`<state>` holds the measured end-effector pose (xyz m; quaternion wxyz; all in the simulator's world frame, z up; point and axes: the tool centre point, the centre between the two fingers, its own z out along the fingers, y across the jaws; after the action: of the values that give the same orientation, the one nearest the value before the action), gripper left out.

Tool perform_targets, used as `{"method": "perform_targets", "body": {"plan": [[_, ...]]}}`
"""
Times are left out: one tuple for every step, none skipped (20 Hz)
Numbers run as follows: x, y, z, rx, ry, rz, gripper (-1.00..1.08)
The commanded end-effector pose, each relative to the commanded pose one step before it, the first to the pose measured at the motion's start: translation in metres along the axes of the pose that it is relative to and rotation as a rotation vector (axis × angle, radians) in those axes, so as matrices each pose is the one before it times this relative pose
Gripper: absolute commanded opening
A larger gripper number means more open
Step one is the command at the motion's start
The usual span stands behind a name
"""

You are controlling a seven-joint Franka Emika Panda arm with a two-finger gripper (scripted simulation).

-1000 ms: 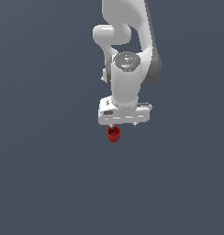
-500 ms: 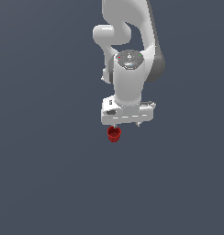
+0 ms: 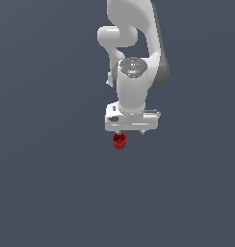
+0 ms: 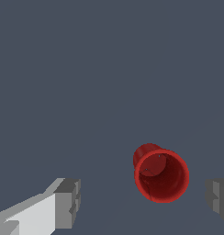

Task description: Pick up the object and move it to a goal position.

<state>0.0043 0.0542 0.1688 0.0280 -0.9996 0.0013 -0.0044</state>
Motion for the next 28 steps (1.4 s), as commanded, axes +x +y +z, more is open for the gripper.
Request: {"method": "perform_targets", "body": {"plan": [[-0.00283, 0.00453, 0.00732, -0.00501, -0.00112, 0.03801, 1.00], [-0.00129, 0.00220, 0.00344, -0.00246, -0.00027, 0.01845, 1.00], [-0.00138, 0.00242, 0.00370, -0.00270, -0.00025, 0.01994, 1.00], [-0.00148, 0.00262, 0.00395, -0.00293, -0.00020, 0.02141, 1.00], [-0.00156, 0.00284, 0.00420, -0.00317, -0.00014, 0.02291, 1.00], [-0.00165, 0.00307, 0.00445, -0.00343, -0.00007, 0.02440, 1.00], [-0.00172, 0.00330, 0.00467, -0.00367, 0.00003, 0.02582, 1.00], [-0.00165, 0.00326, 0.00452, -0.00362, 0.00012, 0.02515, 1.00], [-0.00152, 0.00311, 0.00421, -0.00344, 0.00021, 0.02361, 1.00], [-0.00140, 0.00294, 0.00391, -0.00324, 0.00027, 0.02206, 1.00], [-0.00127, 0.00278, 0.00361, -0.00304, 0.00033, 0.02054, 1.00], [-0.00116, 0.00259, 0.00332, -0.00283, 0.00036, 0.01899, 1.00], [-0.00104, 0.00241, 0.00303, -0.00262, 0.00039, 0.01746, 1.00], [-0.00094, 0.00223, 0.00275, -0.00240, 0.00040, 0.01594, 1.00], [-0.00083, 0.00203, 0.00248, -0.00218, 0.00040, 0.01441, 1.00], [-0.00073, 0.00182, 0.00220, -0.00196, 0.00039, 0.01288, 1.00], [-0.00064, 0.00162, 0.00194, -0.00173, 0.00037, 0.01136, 1.00], [-0.00054, 0.00141, 0.00167, -0.00150, 0.00034, 0.00984, 1.00], [-0.00045, 0.00120, 0.00141, -0.00128, 0.00030, 0.00833, 1.00], [-0.00036, 0.00099, 0.00115, -0.00105, 0.00025, 0.00682, 1.00], [-0.00028, 0.00076, 0.00089, -0.00081, 0.00020, 0.00528, 1.00], [-0.00021, 0.00053, 0.00063, -0.00057, 0.00015, 0.00374, 1.00], [-0.00010, 0.00038, 0.00038, -0.00036, 0.00009, 0.00236, 1.00], [-0.00006, 0.00007, 0.00013, -0.00010, 0.00003, 0.00068, 1.00], [0.00011, -0.00051, -0.00052, 0.00043, -0.00074, -0.00466, 1.00], [-0.00002, -0.00001, 0.00035, 0.00000, 0.00000, 0.00000, 1.00], [-0.00005, -0.00003, 0.00103, 0.00000, 0.00000, 0.00000, 1.00], [-0.00008, -0.00005, 0.00172, 0.00000, 0.00000, 0.00000, 1.00]]}}
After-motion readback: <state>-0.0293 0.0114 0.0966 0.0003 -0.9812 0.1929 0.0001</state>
